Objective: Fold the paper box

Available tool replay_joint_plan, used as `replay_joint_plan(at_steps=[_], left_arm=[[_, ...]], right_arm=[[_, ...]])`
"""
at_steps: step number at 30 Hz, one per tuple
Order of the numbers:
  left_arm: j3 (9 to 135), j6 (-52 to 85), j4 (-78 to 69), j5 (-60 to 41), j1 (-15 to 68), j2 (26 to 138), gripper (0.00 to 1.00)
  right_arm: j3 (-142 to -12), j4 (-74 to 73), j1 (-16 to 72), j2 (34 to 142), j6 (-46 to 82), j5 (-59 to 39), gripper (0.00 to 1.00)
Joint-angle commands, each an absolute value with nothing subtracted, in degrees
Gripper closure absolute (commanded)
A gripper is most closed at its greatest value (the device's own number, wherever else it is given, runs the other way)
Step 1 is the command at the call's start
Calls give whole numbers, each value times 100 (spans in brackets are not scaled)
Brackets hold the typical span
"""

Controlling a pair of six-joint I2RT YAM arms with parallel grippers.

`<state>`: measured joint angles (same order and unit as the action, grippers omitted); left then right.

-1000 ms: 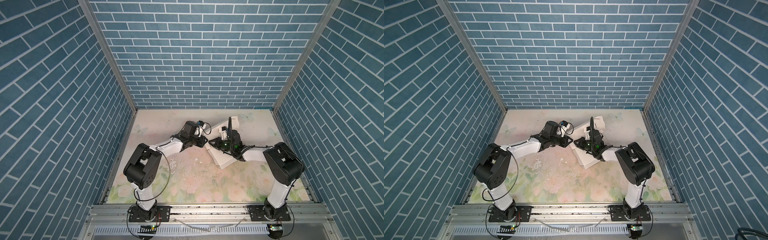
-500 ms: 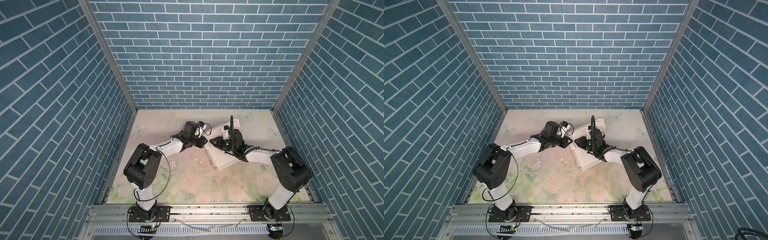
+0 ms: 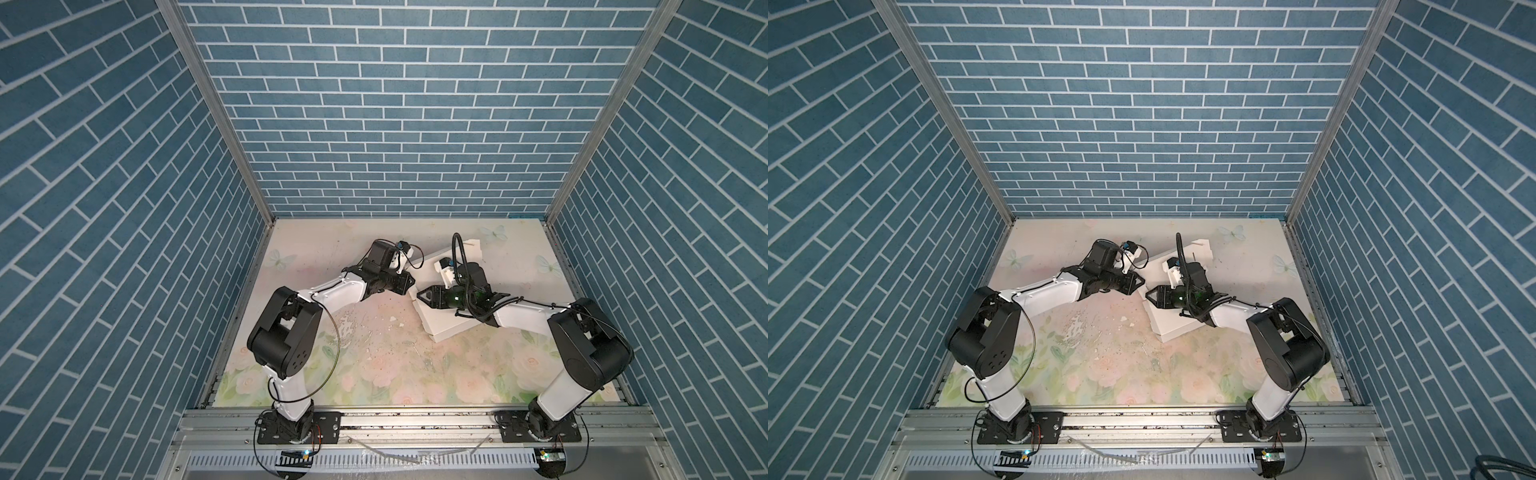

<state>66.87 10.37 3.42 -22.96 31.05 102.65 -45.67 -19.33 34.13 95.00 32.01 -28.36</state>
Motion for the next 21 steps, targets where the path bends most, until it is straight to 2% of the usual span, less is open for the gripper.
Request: replay_joint_plan(at_steps=[1,11,21], left_arm=[[6916,914,597,-2465,3113,10299,76],[6977,923,676,-2755,3114,10301,76],[7005,957,708,-2927,3112,10301,76]], right_arm=[[-4497,-1682,3440,9280,2111,-3039,48],[-4867,-1332,3445,9518,1383,-3076,44],[-4958,-1860,3445,9839,1159,-3463,43]])
